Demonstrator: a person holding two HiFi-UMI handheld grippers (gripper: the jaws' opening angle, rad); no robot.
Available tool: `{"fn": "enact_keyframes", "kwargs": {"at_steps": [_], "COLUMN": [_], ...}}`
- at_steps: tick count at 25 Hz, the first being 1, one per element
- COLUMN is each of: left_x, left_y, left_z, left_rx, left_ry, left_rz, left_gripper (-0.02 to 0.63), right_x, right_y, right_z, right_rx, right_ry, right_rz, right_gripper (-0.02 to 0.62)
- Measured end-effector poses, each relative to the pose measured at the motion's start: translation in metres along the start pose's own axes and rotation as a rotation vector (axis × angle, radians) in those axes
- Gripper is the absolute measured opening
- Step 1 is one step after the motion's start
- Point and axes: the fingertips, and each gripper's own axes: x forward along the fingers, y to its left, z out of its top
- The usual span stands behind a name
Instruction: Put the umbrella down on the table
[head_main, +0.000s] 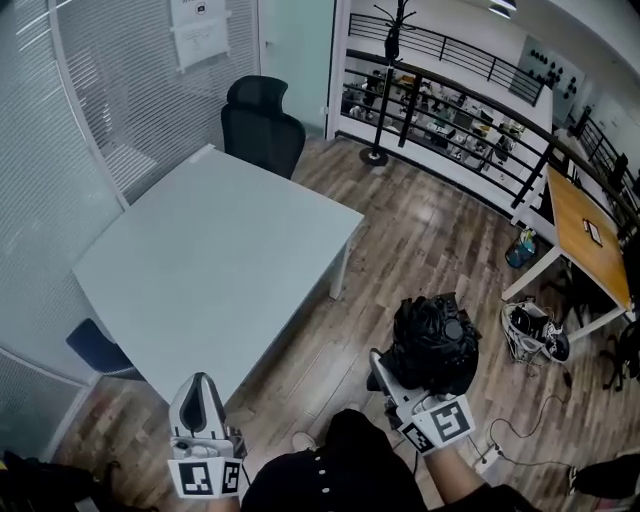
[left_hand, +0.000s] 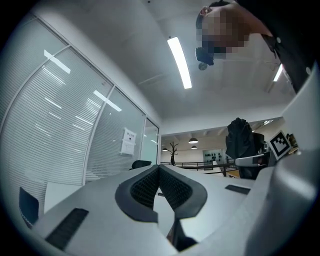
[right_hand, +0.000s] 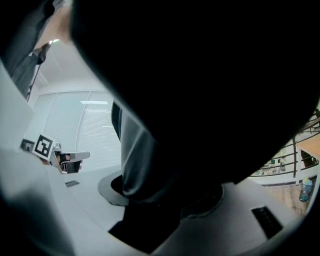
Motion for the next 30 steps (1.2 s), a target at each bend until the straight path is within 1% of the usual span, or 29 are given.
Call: {"fn": "enact_keyframes", "kwargs": {"at_steps": [4, 12, 20, 30], "left_x": [0.014, 0.050, 0.089, 0.151], "left_y": [-0.002, -0.011, -0.022, -0.031], "left_z": [-0.007, -0.010, -0.016, -0.026], "left_rx": [-0.008, -0.004, 0.005, 0.004], "left_ry": [0.012, 0.005, 0.024, 0.019], "left_rz": [-0.005, -0.013, -0.011, 0.002], "left_gripper": [0.014, 0.014, 0.014, 0.014], "right_x": [0.008, 0.031, 0.056, 0.100], "right_y": [-0.009, -0.037, -0.067, -0.116], "right_z": [-0.006, -0.002, -0.003, -0.001], "right_rx": [0.003, 0.000, 0.017, -0.006], "right_ry": [0.018, 0.010, 0.018, 0.016], "right_rz": [-0.005, -0.001, 0.021, 0.037], "right_gripper": [0.251, 0.250, 0.250, 0.250]}}
